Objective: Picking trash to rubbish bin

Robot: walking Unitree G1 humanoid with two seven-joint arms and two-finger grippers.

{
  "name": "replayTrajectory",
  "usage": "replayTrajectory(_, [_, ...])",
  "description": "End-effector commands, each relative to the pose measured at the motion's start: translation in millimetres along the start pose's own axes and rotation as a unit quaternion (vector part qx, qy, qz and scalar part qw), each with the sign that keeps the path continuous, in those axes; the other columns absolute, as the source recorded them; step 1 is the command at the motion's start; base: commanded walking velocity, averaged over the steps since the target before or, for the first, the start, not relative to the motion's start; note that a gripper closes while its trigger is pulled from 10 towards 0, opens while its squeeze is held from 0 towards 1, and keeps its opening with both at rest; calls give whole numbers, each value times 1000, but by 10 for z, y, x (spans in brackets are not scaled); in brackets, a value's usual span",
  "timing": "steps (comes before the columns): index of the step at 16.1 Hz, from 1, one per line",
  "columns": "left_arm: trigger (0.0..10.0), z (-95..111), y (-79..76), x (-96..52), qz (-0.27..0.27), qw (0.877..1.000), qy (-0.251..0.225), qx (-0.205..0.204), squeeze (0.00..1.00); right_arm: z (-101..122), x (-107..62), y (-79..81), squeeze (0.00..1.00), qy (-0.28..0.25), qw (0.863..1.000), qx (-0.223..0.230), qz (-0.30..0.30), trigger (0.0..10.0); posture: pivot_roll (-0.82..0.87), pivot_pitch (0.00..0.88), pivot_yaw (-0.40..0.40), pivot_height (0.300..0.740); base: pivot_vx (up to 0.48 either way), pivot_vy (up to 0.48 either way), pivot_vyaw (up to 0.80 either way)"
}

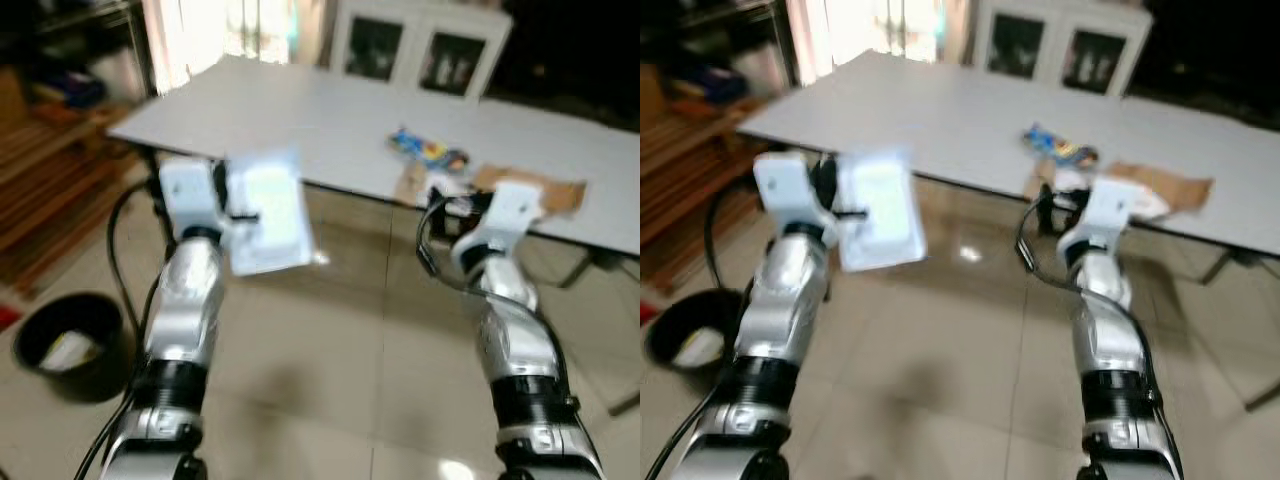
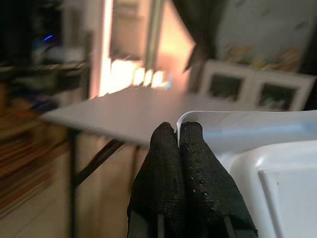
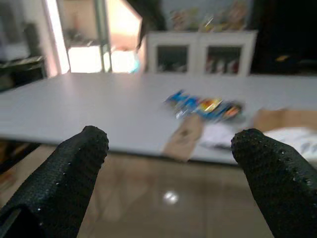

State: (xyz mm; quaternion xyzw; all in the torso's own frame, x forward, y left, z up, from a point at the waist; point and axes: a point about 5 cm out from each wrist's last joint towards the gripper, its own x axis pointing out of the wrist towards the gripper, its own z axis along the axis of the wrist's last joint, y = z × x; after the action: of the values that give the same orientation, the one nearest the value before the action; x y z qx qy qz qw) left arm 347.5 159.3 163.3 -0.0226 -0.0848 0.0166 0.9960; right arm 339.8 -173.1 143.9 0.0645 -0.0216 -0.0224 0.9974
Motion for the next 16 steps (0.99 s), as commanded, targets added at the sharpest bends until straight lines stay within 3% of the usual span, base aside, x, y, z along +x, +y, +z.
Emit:
replayTrajectory(1, [10000, -54, -34, -14, -9, 1000, 8, -3, 0, -94, -21, -61, 0, 23, 1000, -6, -2, 10000, -48, 31, -94, 740, 0, 0, 800])
replayTrajectory(5, [10000, -447, 153, -166, 11, 997, 80, 21, 0, -556, -166, -115, 0, 112, 993, -26, 24, 10000, -45, 51, -98, 740, 0, 0, 800])
replayTrajectory(7, [10000, -670, 249, -269, 12, 991, 127, 46, 0, -824, -259, -105, 0, 162, 985, -35, 46, 10000, -39, 59, -102, 740, 0, 0, 800])
replayTrajectory(10, [10000, -961, 327, -419, 16, 981, 189, 49, 0, -1139, -379, -72, 0, 228, 970, -46, 76, 10000, -38, 63, -105, 740, 0, 0, 800])
replayTrajectory(13, [10000, -1301, 370, -660, -15, 959, 269, 85, 0, -1472, -597, -28, 0, 303, 944, -59, 113, 10000, -31, 64, -113, 740, 0, 0, 800])
replayTrajectory(14, [10000, -1387, 368, -721, -21, 950, 303, 73, 0, -1538, -651, -26, 0, 319, 940, -52, 111, 10000, -32, 64, -116, 740, 0, 0, 800])
replayTrajectory(16, [10000, -1643, 384, -1021, -35, 926, 366, 89, 0, -1694, -805, -8, 0, 361, 923, -36, 125, 10000, -35, 63, -118, 740, 0, 0, 288])
